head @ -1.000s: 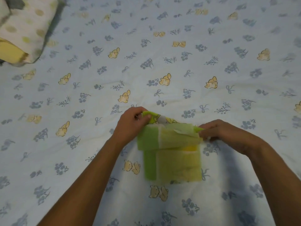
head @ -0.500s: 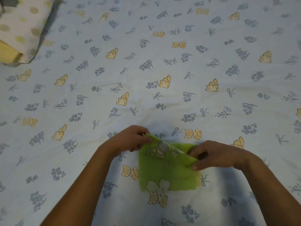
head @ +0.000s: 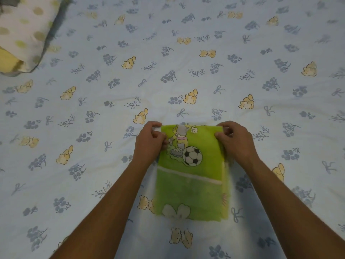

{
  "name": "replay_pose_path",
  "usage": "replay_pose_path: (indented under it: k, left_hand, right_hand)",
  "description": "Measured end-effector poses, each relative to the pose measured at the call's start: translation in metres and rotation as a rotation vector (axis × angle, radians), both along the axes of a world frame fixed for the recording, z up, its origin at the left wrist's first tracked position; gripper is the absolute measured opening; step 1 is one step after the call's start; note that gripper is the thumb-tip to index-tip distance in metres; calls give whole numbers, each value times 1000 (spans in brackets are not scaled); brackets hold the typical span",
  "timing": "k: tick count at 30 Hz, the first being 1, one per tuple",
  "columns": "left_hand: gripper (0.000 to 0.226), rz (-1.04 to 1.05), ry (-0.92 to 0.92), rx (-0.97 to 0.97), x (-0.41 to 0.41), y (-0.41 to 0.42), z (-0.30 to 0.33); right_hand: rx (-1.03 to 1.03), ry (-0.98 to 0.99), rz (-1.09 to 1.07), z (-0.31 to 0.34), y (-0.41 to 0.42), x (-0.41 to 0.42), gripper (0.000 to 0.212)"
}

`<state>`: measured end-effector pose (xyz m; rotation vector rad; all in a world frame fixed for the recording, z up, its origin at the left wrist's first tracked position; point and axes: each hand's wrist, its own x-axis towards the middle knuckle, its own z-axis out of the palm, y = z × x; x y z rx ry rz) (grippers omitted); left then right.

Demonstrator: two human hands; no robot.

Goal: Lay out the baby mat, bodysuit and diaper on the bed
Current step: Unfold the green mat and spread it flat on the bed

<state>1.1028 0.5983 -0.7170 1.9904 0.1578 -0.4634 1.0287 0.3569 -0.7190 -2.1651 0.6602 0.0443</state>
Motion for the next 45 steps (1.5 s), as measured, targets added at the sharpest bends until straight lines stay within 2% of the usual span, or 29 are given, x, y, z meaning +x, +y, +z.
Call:
replay_pose_path:
  k: [2,4,6,7,9,11,12,14,16,18,20,22,25,28,29,30,31,33,36,40,44,45]
  left_hand:
    - [33,-130,-188,132,-16,12,2]
    - [30,-345,-346,208,-43,31,9]
    - [18,-572,-312,216,-75,53,12]
    - [19,-679,-254,216,-90,63,12]
    - [41,-868,-172,251,-115,80,10]
    - [60,-950,-205,297,-132,89,5]
    - [62,-951,-250,316,-137,92,2]
    - [46,-890,-332,327,-140,94,-1]
    - [18,-795,-346,299,-139,96,0]
    - [6,-699,-316,299,-137,95,3]
    - [8,-595,-250,281,-134,89,10]
    - [14,-482,-150,173,-129,81,20]
    - [13,-369,-78,57,-109,59,35]
    - [17,-320,-112,4,-77,35,46]
    - [17,-303,-115,-39,-65,28,47]
    - [16,-292,-126,-74,-53,21,48]
    - [14,-287,-155,-78,-41,14,48]
    - [11,-267,-236,-46,-14,2,44]
    - [9,-214,-292,-75,23,-16,36]
    - [6,-176,-439,67,59,-38,22]
    - [8,-222,-543,63,81,-52,19]
    - [9,-257,-556,69,86,-53,18]
  right_hand:
    - [42,-47,-5,4,-1,-21,37]
    - [-64,-70,128,10,3,-53,37]
    - [-76,-4,327,12,12,-88,31]
    - [-35,49,429,12,18,-104,30]
    - [20,131,613,8,30,-130,41]
    - [-10,149,710,2,37,-148,56]
    - [-36,133,720,0,40,-153,61]
    - [-92,88,699,-1,45,-158,57]
    - [-140,16,665,0,46,-157,38]
    - [-171,-36,624,2,46,-154,23]
    - [-134,-15,557,4,46,-151,15]
    - [1,15,392,10,44,-145,13]
    - [119,54,276,29,39,-129,21]
    - [156,208,412,39,32,-105,43]
    - [92,208,441,39,29,-95,35]
    - [30,172,407,38,25,-83,16]
    - [13,126,328,36,20,-71,7]
    - [54,77,128,31,7,-44,28]
    - [150,65,-27,28,-5,7,28]
    - [28,-21,-9,23,-4,63,21]
    - [-68,-101,80,20,0,98,8]
    - [-68,-90,114,18,0,104,16]
